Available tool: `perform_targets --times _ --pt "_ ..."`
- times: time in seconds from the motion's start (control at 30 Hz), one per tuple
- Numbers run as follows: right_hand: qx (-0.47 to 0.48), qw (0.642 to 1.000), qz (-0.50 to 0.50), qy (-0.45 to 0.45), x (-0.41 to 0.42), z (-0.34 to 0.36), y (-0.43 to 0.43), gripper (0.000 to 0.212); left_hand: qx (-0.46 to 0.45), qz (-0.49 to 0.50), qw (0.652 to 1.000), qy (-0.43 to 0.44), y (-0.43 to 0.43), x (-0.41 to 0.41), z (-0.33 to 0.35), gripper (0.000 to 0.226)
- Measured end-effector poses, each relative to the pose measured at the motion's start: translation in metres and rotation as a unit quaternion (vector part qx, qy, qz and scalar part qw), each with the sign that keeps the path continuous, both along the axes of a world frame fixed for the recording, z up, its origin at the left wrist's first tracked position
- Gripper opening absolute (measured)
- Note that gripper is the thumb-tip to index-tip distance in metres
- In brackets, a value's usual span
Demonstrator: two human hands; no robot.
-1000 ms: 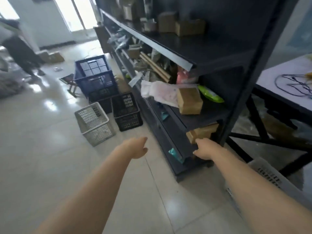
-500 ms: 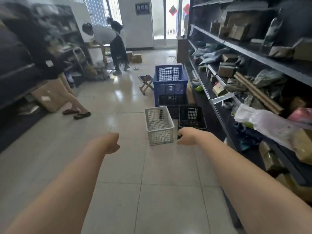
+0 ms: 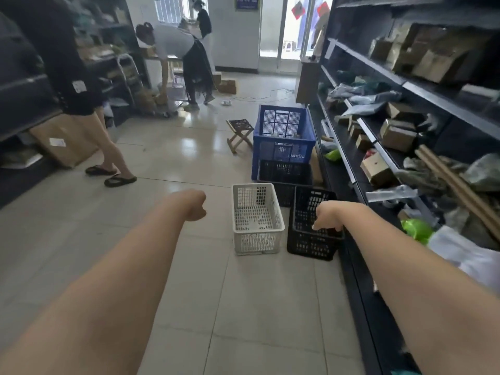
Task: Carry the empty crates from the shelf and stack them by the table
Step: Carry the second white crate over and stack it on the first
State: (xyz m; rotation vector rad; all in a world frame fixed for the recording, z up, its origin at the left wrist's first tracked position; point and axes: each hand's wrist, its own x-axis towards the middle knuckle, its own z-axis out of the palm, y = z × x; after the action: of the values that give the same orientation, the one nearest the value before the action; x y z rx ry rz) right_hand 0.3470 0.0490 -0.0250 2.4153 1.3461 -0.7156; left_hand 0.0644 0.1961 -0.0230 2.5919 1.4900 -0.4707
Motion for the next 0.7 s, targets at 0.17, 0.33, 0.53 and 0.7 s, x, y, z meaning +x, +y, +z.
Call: perform_targets --times 0.17,0.33,0.53,0.7 --pt "0.052 0.998 0.014 0.016 0.039 0.018 0.115 0.048 0.002 0.009 0.998 -0.062 0.097 0.051 0.019 0.043" --pt "0.029 0.998 0.006 0.058 0.058 0.01 0.211 0.048 0.001 0.006 0.995 -0.098 0.193 0.078 0.012 0.042" --pt "0.029 0.996 -0.055 0.057 0.103 -0.013 0.319 0.05 0.0 -0.008 0.991 -0.13 0.346 0.112 0.008 0.038" --pt "0.024 0.991 -0.124 0.039 0.142 -0.022 0.393 0.047 -0.04 -0.048 0.987 -0.146 0.461 0.166 0.009 0.035"
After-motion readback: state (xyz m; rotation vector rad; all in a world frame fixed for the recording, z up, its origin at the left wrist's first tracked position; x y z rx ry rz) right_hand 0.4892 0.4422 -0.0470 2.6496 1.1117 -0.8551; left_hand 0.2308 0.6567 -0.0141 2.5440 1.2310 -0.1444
